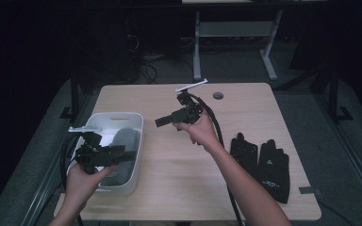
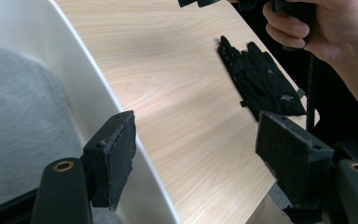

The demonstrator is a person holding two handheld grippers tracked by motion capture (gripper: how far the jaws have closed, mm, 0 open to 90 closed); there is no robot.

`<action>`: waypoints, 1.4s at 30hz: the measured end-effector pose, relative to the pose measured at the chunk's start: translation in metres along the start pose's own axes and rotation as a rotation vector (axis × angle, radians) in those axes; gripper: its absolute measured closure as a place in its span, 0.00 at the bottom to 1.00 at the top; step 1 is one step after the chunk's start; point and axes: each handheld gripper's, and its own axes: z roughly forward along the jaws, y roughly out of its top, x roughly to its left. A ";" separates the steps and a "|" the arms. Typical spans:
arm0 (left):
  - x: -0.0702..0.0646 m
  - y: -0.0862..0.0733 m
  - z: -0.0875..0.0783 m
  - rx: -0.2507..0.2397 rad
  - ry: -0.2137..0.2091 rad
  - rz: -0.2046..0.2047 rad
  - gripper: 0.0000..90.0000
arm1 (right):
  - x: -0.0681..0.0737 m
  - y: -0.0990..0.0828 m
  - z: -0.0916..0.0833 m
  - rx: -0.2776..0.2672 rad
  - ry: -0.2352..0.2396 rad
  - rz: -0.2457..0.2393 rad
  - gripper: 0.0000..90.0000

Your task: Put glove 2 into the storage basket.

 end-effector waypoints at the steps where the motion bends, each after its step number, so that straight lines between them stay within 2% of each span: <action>1: -0.002 0.001 0.002 -0.001 -0.001 0.003 0.32 | 0.000 -0.001 -0.002 -0.003 -0.003 0.002 0.54; 14: -0.025 0.006 0.033 0.031 -0.048 0.055 0.31 | -0.010 -0.024 -0.037 -0.027 -0.028 0.016 0.53; 22: -0.037 0.006 0.046 0.044 -0.062 0.080 0.30 | -0.015 -0.039 -0.056 -0.046 -0.048 0.029 0.53; 36: -0.057 0.001 0.073 0.072 -0.094 0.116 0.30 | -0.025 -0.067 -0.080 -0.058 -0.077 0.061 0.52; 42: -0.063 -0.001 0.083 0.079 -0.106 0.133 0.29 | -0.028 -0.078 -0.091 -0.064 -0.095 0.060 0.52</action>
